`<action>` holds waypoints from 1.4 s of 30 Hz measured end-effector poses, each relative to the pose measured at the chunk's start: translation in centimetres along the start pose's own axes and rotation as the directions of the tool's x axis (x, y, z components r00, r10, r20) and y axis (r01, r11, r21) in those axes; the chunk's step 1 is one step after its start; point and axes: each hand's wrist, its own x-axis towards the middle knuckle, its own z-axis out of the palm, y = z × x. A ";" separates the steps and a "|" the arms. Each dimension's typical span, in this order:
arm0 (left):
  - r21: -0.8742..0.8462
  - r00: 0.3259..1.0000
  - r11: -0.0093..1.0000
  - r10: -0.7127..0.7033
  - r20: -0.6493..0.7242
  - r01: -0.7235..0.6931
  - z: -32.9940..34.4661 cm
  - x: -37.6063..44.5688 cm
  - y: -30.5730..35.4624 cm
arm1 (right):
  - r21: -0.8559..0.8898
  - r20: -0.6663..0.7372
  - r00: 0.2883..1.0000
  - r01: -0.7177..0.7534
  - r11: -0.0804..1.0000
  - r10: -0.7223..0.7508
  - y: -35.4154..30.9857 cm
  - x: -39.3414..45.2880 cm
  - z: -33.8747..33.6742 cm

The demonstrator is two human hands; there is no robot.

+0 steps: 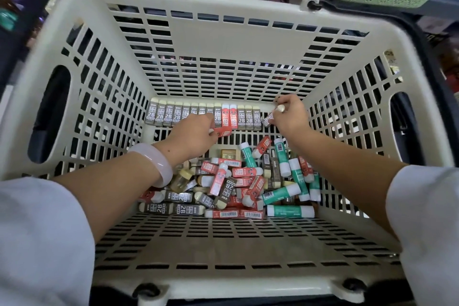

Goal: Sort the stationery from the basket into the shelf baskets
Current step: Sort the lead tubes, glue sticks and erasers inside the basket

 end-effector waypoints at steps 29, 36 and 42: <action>-0.399 0.990 0.906 -0.122 0.076 0.142 -0.4 -0.1 1.6 | -0.513 0.300 0.883 0.469 0.719 -0.362 0.1 -1.8 -0.7; -0.490 0.996 0.868 -0.045 0.081 0.079 -0.5 -0.2 1.9 | -0.273 0.520 0.698 0.682 0.679 -0.492 -2.5 -4.1 -0.1; 0.283 0.958 0.954 0.010 0.288 -0.095 -2.2 -0.2 -0.5 | -0.213 0.005 0.993 0.118 0.970 -0.120 -0.3 -1.5 -2.1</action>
